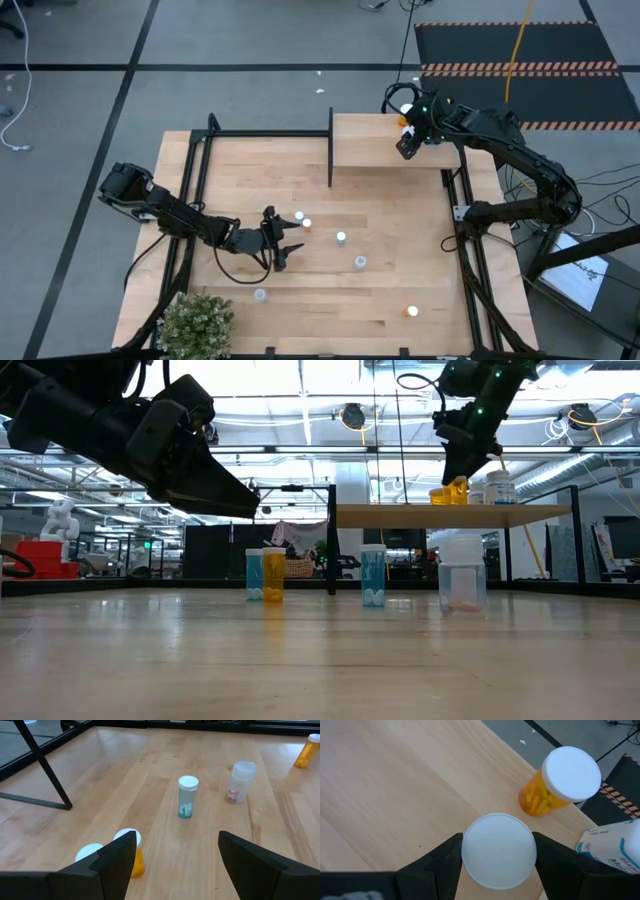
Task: Pick and place medicine bottles onto shelf by color
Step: Put the large orange pill bottle on the shelf aligned with the other large orange pill bottle
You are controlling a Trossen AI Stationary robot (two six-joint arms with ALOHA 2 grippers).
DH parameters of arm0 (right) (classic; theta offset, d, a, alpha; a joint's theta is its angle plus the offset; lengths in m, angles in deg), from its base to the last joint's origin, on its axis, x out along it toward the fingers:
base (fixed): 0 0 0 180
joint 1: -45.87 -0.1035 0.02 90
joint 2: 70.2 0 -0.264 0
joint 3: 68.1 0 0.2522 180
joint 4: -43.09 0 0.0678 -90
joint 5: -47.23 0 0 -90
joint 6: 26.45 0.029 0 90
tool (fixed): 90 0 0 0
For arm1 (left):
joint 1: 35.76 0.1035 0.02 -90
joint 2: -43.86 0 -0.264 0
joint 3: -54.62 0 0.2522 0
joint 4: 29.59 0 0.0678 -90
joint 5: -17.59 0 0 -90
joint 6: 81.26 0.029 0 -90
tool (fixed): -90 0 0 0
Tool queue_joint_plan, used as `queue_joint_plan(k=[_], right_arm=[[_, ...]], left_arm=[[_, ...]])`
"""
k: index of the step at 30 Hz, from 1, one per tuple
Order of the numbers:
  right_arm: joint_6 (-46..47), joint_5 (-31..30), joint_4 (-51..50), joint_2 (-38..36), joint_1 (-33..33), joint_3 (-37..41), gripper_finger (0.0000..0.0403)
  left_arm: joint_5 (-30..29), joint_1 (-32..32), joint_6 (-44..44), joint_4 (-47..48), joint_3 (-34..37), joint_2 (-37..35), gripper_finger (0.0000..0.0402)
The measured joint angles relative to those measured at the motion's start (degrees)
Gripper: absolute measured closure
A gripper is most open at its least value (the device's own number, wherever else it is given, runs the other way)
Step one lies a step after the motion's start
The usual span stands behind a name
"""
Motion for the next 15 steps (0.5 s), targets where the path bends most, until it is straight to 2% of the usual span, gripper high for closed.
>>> queue_joint_plan(k=[15], right_arm=[[0.6, -2.9, 0.0, 0.0, 0.0, 0.0, 0.0188]], left_arm=[[0.6, 0.0, 0.0, 0.0, 0.0, 0.0, 0.0121]])
